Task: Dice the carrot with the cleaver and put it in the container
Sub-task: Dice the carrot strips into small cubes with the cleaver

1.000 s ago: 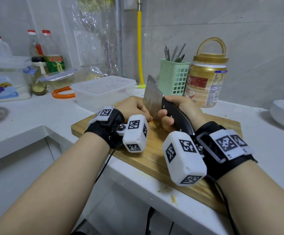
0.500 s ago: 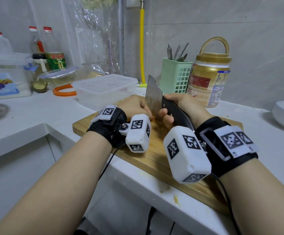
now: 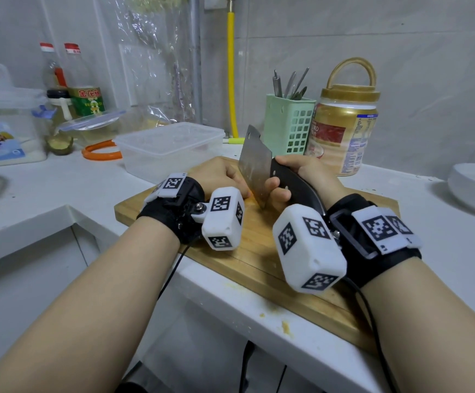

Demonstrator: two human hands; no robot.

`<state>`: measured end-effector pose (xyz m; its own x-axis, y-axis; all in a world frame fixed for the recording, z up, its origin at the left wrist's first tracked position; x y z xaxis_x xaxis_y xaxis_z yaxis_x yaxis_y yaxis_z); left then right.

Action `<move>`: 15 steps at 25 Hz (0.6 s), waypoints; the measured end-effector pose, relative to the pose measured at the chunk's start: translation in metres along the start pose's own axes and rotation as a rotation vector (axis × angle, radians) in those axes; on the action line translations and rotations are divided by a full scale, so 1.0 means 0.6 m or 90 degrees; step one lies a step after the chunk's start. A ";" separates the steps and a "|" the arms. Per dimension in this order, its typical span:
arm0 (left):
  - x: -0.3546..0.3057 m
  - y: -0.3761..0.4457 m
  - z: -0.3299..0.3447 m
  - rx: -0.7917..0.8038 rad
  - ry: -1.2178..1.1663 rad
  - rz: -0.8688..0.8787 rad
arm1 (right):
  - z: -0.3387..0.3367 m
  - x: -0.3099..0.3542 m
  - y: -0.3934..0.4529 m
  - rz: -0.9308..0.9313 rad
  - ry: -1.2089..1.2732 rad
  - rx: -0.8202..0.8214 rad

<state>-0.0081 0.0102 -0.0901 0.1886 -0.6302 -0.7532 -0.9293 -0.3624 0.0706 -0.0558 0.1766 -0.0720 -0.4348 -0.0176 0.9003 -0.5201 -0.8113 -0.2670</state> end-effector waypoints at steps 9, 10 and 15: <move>-0.003 0.000 -0.002 -0.020 0.000 -0.008 | 0.003 -0.004 0.000 -0.021 0.038 0.005; -0.002 0.003 -0.001 -0.024 0.006 -0.016 | 0.003 -0.003 -0.001 -0.024 0.047 0.004; 0.001 0.006 -0.003 -0.018 0.005 -0.011 | 0.002 -0.002 -0.003 -0.014 0.055 0.017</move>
<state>-0.0111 0.0074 -0.0893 0.2065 -0.6289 -0.7496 -0.9168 -0.3920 0.0764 -0.0537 0.1772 -0.0723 -0.4868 0.0499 0.8721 -0.5102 -0.8266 -0.2375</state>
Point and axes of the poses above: each hand's wrist, its own y-axis towards the middle knuckle, its own z-axis out of the palm, x = y × z, the point moved 3 cm from there along y, towards the middle knuckle, and after that the axes turned 1 degree about x, right-handed, at the moved point
